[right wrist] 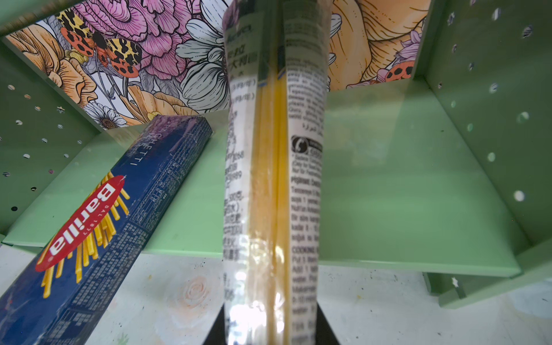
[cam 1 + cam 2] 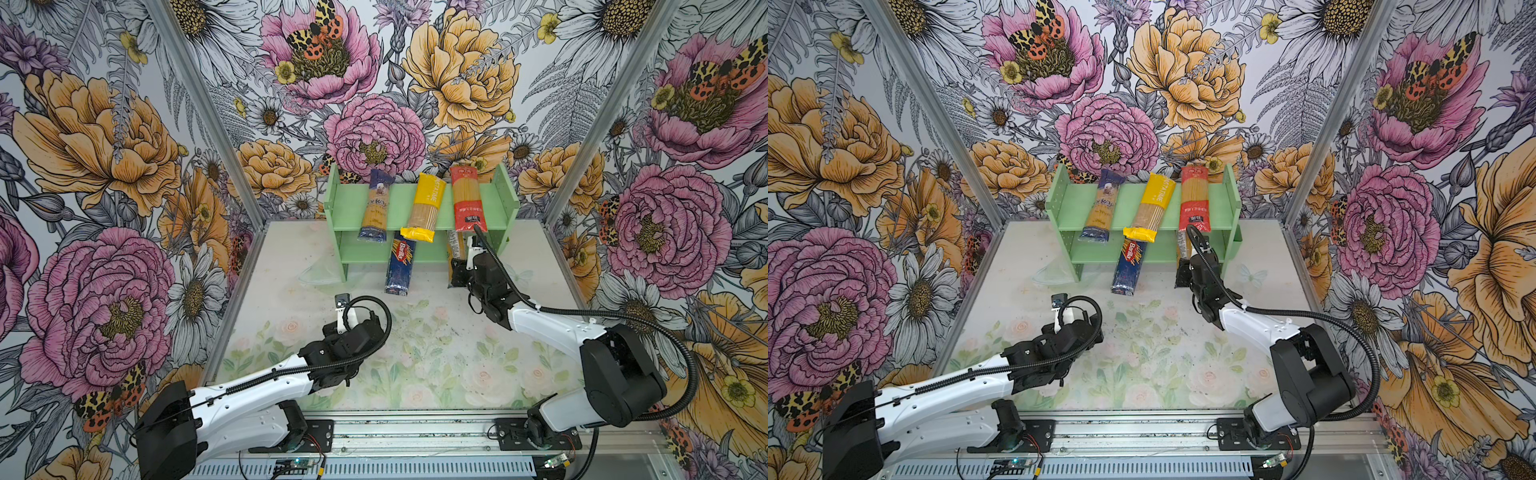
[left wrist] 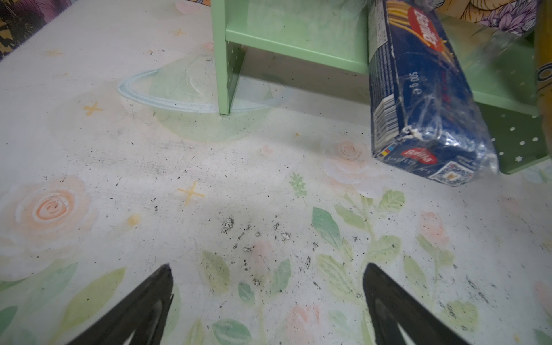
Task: Arrange pasta packages on shelves
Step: Place the pasta bag on the shelf.
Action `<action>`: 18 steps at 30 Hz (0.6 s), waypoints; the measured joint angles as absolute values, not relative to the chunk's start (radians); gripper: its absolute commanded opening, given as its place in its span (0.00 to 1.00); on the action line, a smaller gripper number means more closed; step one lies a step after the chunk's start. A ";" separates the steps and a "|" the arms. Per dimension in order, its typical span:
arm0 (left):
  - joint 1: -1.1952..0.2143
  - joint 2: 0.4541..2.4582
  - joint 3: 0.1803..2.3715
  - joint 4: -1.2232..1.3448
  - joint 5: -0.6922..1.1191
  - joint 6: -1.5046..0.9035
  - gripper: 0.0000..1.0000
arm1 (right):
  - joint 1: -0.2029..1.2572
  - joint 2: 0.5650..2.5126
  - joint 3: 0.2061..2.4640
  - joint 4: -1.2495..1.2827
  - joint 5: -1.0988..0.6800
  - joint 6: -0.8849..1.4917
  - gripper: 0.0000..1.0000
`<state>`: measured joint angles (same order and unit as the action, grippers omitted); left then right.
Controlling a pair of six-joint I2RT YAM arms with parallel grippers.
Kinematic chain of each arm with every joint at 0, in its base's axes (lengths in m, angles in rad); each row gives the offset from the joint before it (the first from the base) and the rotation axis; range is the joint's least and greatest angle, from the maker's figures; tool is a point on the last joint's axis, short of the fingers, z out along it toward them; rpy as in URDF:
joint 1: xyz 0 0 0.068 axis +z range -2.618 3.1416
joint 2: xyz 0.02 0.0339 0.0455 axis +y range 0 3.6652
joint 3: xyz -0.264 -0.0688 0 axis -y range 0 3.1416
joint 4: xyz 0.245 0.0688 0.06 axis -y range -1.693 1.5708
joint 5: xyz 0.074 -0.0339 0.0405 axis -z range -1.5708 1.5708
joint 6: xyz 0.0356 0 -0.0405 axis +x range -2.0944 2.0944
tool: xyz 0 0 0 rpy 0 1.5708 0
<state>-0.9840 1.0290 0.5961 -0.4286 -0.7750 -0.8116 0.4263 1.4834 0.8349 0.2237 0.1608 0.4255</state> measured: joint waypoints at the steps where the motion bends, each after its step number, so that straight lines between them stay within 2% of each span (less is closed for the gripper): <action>1: -0.984 1.026 0.596 -0.429 -0.775 -0.812 0.99 | 0.426 1.491 0.841 0.227 0.164 0.426 0.15; 5: -0.983 1.021 0.596 -0.429 -0.775 -0.807 0.99 | 0.427 1.519 0.865 0.232 0.173 0.429 0.16; 12: -0.979 1.021 0.594 -0.429 -0.775 -0.804 0.99 | 0.427 1.538 0.867 0.247 0.187 0.429 0.28; 18: -0.976 1.008 0.586 -0.429 -0.775 -0.801 0.99 | 0.427 1.557 0.867 0.266 0.191 0.432 0.34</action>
<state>-0.9764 1.0080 0.5861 -0.4286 -0.7750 -0.8009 0.4267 1.5574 0.8673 0.2657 0.1913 0.4324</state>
